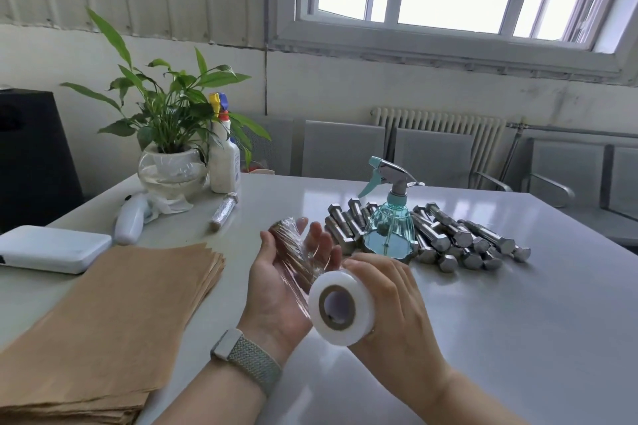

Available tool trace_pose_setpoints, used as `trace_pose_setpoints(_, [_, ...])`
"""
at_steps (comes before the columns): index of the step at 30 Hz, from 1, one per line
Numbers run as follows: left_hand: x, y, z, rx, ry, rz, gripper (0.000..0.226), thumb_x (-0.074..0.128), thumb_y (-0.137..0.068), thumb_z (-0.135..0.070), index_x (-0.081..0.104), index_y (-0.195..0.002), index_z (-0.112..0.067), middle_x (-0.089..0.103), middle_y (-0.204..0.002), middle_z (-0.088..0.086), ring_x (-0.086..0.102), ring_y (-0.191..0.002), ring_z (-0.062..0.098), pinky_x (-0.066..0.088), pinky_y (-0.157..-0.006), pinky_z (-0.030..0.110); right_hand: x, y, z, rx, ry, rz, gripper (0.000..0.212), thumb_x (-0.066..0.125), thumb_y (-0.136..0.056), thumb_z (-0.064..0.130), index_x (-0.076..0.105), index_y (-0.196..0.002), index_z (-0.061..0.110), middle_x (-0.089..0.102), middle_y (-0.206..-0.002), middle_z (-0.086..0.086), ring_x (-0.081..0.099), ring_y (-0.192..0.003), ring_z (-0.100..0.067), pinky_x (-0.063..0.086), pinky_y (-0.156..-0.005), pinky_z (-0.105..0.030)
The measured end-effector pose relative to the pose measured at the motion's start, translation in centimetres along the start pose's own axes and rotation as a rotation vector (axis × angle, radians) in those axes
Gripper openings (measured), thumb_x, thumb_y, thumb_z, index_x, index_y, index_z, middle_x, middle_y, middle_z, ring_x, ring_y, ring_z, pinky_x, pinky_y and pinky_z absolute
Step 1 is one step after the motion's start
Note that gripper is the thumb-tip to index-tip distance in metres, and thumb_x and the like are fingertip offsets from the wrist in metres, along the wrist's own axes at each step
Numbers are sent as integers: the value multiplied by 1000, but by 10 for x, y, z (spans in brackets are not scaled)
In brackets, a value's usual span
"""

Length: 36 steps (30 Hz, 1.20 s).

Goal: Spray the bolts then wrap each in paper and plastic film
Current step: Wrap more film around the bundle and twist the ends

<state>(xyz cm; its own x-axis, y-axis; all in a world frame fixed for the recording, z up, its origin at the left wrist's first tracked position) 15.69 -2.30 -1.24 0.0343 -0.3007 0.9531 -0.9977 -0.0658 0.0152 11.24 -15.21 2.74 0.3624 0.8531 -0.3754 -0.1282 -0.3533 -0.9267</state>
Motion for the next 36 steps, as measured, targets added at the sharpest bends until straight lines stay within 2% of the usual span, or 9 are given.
trace_pose_setpoints(4, [5, 1, -2, -40, -27, 107, 59, 38, -95, -59, 60, -123, -12, 70, -110, 10, 69, -91, 25, 56, -82, 38, 0, 2, -3, 141, -170, 27, 55, 79, -80, 27, 47, -122, 16, 58, -117, 1, 61, -105, -19, 51, -86, -35])
trace_pose_setpoints(7, [11, 5, -4, -44, -77, 160, 57, 36, -97, -58, 60, -119, -11, 61, -130, 19, 66, -108, 34, 53, -92, 44, -2, 2, -12, 338, -363, 30, 73, 90, -66, 26, 45, -123, 35, 59, -114, 18, 64, -99, -7, 48, -83, -16])
trace_pose_setpoints(11, [11, 7, -3, -24, -75, 121, 49, 43, -95, -55, 63, -104, -12, 71, -107, 15, 71, -91, 32, 58, -82, 46, 0, 6, -18, 498, -448, 50, 66, 85, -63, 41, 45, -116, 41, 62, -108, 18, 64, -94, -7, 45, -77, -9])
trace_pose_setpoints(14, [8, 7, -4, 24, -85, 53, 45, 44, -95, -54, 60, -101, -12, 69, -85, 8, 70, -76, 26, 55, -84, 44, 1, 5, -15, 434, -416, 56, 67, 87, -65, 35, 46, -117, 33, 62, -108, 16, 64, -95, -7, 49, -78, -14])
trace_pose_setpoints(18, [12, 9, -5, 13, -29, 32, 41, 46, -94, -50, 57, -93, -10, 60, -80, 6, 63, -70, 22, 55, -81, 40, -2, 1, -2, 168, -207, 47, 60, 84, -75, 24, 46, -120, 14, 63, -113, -7, 61, -104, -22, 52, -84, -40])
trace_pose_setpoints(23, [8, 8, -8, -14, 49, -12, 37, 52, -91, -46, 55, -87, -10, 50, -80, 3, 49, -76, 16, 43, -82, 29, -2, -1, 8, -26, 0, 56, 48, 73, -87, 30, 46, -120, 9, 55, -118, -6, 60, -107, -26, 47, -93, -41])
trace_pose_setpoints(28, [3, 7, -13, 56, 36, -108, 42, 49, -94, -50, 58, -84, -10, 48, -74, 7, 49, -72, 20, 50, -79, 42, -1, -1, 4, 7, 30, 31, 43, 72, -88, 30, 45, -116, 11, 52, -115, -5, 61, -99, -29, 47, -88, -41])
trace_pose_setpoints(33, [2, 6, -16, 108, 68, -156, 49, 49, -96, -48, 58, -118, -5, 53, -89, 11, 51, -81, 20, 50, -93, 51, -1, -2, -4, 134, -93, 15, 45, 70, -87, 30, 41, -115, 12, 56, -110, -13, 60, -91, -29, 52, -74, -42])
trace_pose_setpoints(36, [2, 4, -23, 157, 102, -148, 36, 51, -97, -45, 57, -103, -11, 56, -96, 10, 63, -89, 28, 47, -96, 57, 1, -1, -6, 141, -135, 49, 49, 71, -85, 30, 41, -120, 12, 49, -116, -6, 59, -93, -25, 52, -75, -35])
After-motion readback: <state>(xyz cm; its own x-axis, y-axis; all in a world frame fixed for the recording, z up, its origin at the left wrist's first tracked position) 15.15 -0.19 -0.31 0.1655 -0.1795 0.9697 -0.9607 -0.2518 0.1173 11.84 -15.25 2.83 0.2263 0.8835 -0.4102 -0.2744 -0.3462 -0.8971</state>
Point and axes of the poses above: each hand's wrist, its own y-axis away from the middle knuckle, its own x-axis out of the palm, z = x × y, the point moved 6 cm from there along -y, towards the middle knuckle
